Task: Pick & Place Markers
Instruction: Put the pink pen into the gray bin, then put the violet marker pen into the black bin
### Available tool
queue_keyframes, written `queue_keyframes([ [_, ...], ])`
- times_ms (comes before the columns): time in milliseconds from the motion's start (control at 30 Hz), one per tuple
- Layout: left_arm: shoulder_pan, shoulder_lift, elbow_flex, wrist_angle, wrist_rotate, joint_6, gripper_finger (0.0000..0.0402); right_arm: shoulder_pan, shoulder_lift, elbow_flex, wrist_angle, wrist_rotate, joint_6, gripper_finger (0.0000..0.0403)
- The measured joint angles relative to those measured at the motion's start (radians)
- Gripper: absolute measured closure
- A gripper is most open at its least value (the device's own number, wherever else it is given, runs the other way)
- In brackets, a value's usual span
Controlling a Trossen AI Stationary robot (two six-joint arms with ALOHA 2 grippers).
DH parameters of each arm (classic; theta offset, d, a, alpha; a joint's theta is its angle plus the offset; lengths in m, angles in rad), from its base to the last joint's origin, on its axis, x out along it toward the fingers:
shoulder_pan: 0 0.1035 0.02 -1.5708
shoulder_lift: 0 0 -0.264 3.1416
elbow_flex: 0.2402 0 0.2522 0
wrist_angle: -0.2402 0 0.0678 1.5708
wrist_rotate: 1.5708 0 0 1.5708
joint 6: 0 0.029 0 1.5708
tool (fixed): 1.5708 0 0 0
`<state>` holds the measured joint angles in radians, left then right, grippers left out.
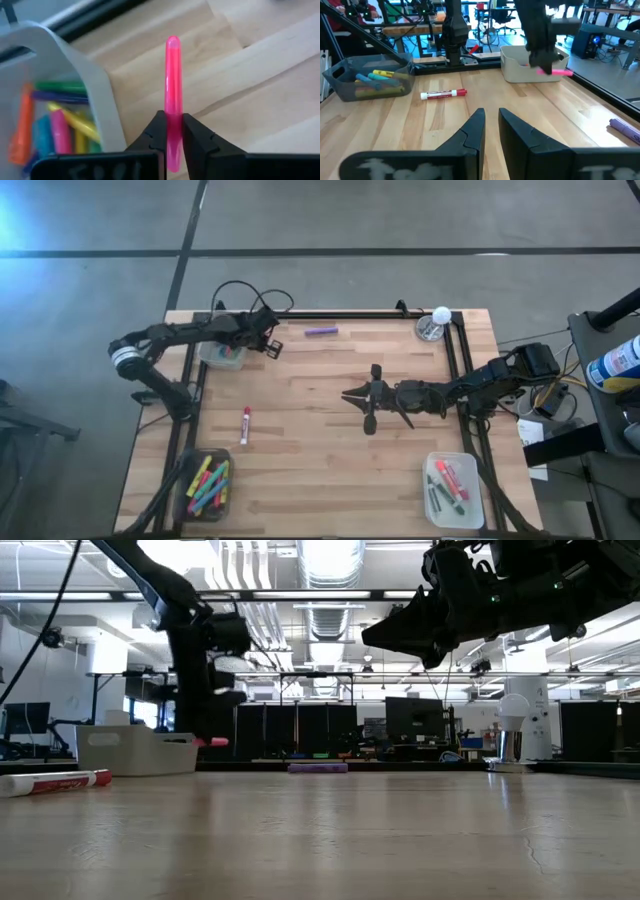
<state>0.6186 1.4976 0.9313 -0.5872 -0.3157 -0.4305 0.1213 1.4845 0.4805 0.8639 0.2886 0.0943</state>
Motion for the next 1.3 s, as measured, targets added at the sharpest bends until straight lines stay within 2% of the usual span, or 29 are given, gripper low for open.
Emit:
queue_keyframes([
  [133, 0.000, -0.085, 0.035, -0.096, -0.047, 0.003, 0.0371, 0.000, 0.000, 0.000, 0.000, 0.000, 0.000, 0.0355],
  [300, 0.002, -0.199, 0.049, -0.257, -0.242, -0.045, 0.0370, 0.000, 0.000, 0.000, 0.000, 0.000, 0.000, 0.0355],
  [367, 0.013, -0.232, 0.033, -0.277, -0.269, -0.057, 0.0370, 0.000, 0.000, 0.000, 0.000, 0.000, 0.001, 0.0355],
  [500, 0.056, -0.237, -0.023, -0.254, -0.269, -0.051, 0.0370, 0.000, 0.000, 0.000, 0.000, 0.000, 0.004, 0.0355],
  [733, 0.148, -0.131, -0.141, -0.142, -0.206, 0.016, 0.0369, 0.000, 0.000, 0.000, 0.000, 0.000, 0.002, 0.0355],
  [933, 0.162, -0.066, -0.144, -0.149, -0.203, 0.039, 0.0352, 0.000, 0.000, 0.000, 0.000, 0.000, -0.001, 0.0355],
  [1100, 0.156, -0.108, -0.085, -0.213, -0.207, 0.060, 0.0326, 0.000, 0.000, 0.000, 0.000, 0.000, -0.001, 0.0355],
  [1300, 0.123, -0.224, -0.021, -0.262, -0.209, 0.087, 0.0318, 0.000, 0.000, 0.000, -0.001, 0.000, -0.001, 0.0355],
])
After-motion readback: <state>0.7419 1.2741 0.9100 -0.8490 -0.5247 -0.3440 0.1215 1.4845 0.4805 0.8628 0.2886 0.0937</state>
